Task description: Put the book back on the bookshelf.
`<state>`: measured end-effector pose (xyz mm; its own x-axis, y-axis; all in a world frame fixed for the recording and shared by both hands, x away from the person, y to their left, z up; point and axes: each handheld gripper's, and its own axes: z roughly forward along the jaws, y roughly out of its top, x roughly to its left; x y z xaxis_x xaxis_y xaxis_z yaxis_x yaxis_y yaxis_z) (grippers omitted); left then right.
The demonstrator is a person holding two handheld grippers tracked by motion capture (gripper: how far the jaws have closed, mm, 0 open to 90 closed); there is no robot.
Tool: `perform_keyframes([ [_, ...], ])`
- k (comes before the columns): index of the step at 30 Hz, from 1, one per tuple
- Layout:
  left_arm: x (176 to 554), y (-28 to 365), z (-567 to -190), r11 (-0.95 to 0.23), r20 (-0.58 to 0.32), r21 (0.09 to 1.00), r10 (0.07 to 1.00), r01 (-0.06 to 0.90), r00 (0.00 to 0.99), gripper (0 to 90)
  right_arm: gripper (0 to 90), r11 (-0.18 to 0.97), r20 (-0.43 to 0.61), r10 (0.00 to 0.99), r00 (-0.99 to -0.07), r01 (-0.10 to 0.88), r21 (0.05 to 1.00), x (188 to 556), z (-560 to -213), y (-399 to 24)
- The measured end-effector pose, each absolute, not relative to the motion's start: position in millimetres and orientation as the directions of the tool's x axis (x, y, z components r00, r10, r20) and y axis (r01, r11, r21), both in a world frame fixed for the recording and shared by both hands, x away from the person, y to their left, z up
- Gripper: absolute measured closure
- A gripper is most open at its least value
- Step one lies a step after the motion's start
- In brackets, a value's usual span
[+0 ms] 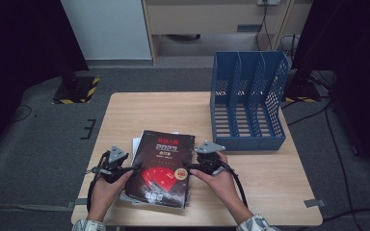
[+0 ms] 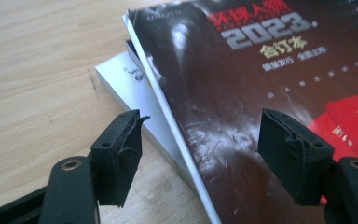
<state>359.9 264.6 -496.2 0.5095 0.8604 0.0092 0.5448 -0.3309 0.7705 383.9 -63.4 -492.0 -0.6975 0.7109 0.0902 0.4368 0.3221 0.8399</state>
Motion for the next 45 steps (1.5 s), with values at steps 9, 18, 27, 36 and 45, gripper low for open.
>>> perform_keyframes([
  [9,361.4,261.7,-499.5,-0.341,0.007,0.760,0.855,0.553,0.519,32.1,27.5,0.358,0.106,0.700,-0.706,0.476,0.804,382.3,-505.4,-56.9],
  [18,362.2,260.8,-503.1,-0.311,-0.038,0.763,0.854,0.567,0.519,32.0,21.2,0.350,0.161,0.680,-0.715,0.511,0.785,386.9,-512.4,-56.0],
  [27,361.5,258.0,-503.1,-0.324,-0.032,0.760,0.847,0.563,0.530,32.0,16.0,0.332,0.213,0.670,-0.711,0.544,0.771,391.5,-517.2,-54.3],
  [36,361.6,256.2,-503.2,-0.327,-0.034,0.758,0.844,0.564,0.535,31.9,14.1,0.314,0.259,0.664,-0.702,0.576,0.755,395.9,-521.0,-57.8],
  [45,362.0,257.1,-503.3,-0.318,-0.048,0.754,0.846,0.575,0.530,32.0,15.1,0.341,0.244,0.644,-0.725,0.558,0.757,395.6,-518.7,-51.7],
])
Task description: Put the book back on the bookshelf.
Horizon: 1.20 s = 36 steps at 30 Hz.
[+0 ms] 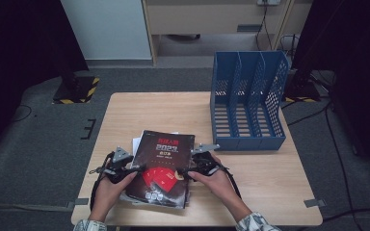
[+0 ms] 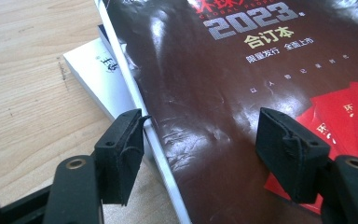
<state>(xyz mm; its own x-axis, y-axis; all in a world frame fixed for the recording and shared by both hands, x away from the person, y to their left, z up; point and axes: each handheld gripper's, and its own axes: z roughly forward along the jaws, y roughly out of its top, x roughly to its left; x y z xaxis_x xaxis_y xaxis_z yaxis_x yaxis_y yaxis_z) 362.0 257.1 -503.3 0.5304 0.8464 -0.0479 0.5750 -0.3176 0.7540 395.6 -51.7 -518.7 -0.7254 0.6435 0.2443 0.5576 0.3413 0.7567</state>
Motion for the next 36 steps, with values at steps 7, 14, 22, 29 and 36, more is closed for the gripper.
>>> perform_keyframes([
  [7,361.9,259.0,-504.2,-0.297,-0.070,0.754,0.850,0.585,0.522,31.8,19.9,0.363,0.155,0.644,-0.749,0.477,0.800,391.8,-496.5,-43.6],
  [14,361.6,260.3,-504.7,-0.295,-0.073,0.756,0.849,0.584,0.523,31.9,22.1,0.367,0.186,0.614,-0.767,0.486,0.793,403.1,-488.8,-23.7],
  [22,361.9,260.9,-504.9,-0.291,-0.080,0.755,0.849,0.588,0.522,31.9,24.2,0.371,0.212,0.614,-0.760,0.515,0.773,412.0,-489.2,-5.5],
  [29,362.0,261.7,-505.2,-0.287,-0.085,0.755,0.848,0.589,0.523,31.9,25.7,0.376,0.232,0.609,-0.758,0.533,0.758,414.5,-494.0,7.8],
  [36,361.9,261.5,-505.1,-0.289,-0.083,0.755,0.848,0.589,0.523,31.9,39.5,0.411,0.191,0.622,-0.760,0.524,0.746,413.2,-493.6,12.1],
])
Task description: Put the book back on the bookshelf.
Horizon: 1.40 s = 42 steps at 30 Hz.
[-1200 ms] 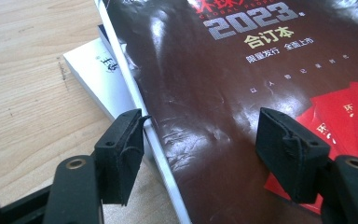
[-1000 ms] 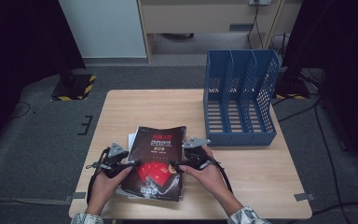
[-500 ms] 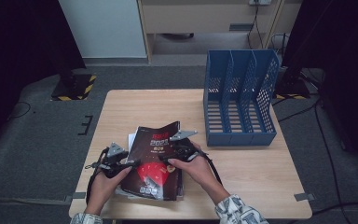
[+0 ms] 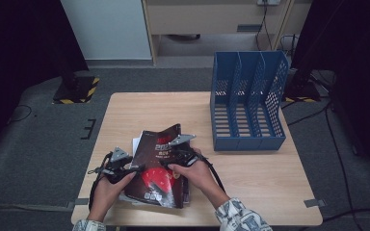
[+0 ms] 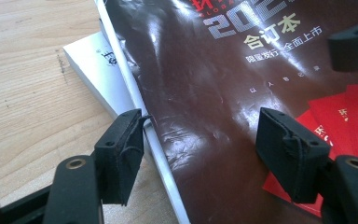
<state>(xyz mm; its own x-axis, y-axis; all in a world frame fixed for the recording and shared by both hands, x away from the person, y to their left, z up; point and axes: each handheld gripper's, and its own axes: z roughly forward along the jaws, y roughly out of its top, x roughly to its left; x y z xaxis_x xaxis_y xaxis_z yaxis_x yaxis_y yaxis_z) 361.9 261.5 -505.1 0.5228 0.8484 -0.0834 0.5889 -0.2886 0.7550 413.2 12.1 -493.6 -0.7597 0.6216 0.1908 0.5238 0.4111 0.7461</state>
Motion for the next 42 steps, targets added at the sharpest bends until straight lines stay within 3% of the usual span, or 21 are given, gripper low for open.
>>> perform_keyframes([
  [6,362.4,262.9,-505.2,-0.290,-0.087,0.756,0.844,0.587,0.529,29.4,67.9,0.356,0.197,0.652,-0.732,0.525,0.773,414.9,-490.6,9.3],
  [10,363.6,265.2,-504.9,-0.270,-0.112,0.758,0.843,0.594,0.526,24.0,78.1,0.329,0.207,0.647,-0.734,0.513,0.793,416.2,-485.5,8.0],
  [22,363.8,268.9,-503.6,-0.246,-0.144,0.781,0.824,0.574,0.548,17.9,83.9,0.288,0.146,0.608,-0.780,0.388,0.875,413.5,-456.0,-0.1],
  [42,366.1,261.4,-505.7,-0.260,-0.200,0.775,0.764,0.576,0.614,17.1,86.5,0.220,0.061,0.550,-0.833,0.215,0.952,404.6,-421.1,-3.5],
])
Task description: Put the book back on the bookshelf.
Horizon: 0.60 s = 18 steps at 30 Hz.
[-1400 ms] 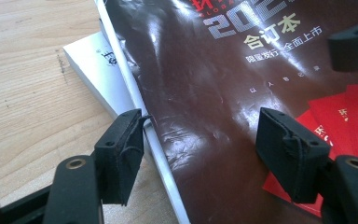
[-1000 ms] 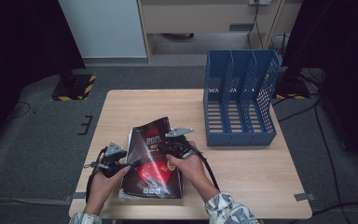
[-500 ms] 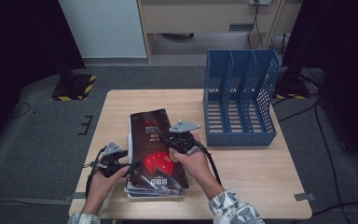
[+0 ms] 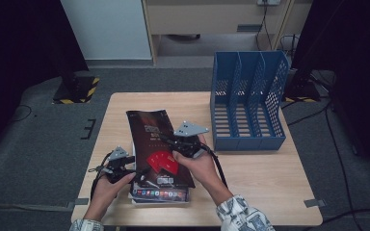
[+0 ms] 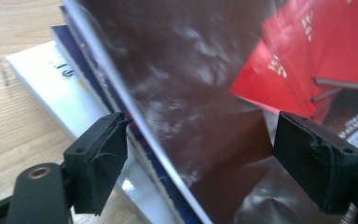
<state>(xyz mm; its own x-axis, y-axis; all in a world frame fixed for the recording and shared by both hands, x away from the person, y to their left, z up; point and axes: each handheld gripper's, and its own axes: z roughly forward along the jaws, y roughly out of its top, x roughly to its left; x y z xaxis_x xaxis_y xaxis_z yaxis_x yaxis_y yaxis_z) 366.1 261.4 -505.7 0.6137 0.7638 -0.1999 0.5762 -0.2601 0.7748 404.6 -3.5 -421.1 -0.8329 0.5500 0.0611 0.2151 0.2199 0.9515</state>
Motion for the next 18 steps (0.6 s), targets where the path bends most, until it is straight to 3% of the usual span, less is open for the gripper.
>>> perform_keyframes([
  [4,365.3,261.5,-502.9,-0.271,-0.181,0.783,0.762,0.560,0.622,22.5,86.6,0.204,0.058,0.544,-0.837,0.198,0.959,404.3,-416.7,-3.9],
  [16,364.6,266.4,-493.4,-0.284,-0.106,0.785,0.814,0.550,0.572,75.0,86.8,0.193,0.050,0.534,-0.844,0.180,0.965,404.3,-412.7,-6.6],
  [18,365.5,265.6,-493.0,-0.294,-0.095,0.781,0.816,0.551,0.570,79.4,86.8,0.198,0.047,0.535,-0.843,0.180,0.964,404.4,-413.2,-6.7],
])
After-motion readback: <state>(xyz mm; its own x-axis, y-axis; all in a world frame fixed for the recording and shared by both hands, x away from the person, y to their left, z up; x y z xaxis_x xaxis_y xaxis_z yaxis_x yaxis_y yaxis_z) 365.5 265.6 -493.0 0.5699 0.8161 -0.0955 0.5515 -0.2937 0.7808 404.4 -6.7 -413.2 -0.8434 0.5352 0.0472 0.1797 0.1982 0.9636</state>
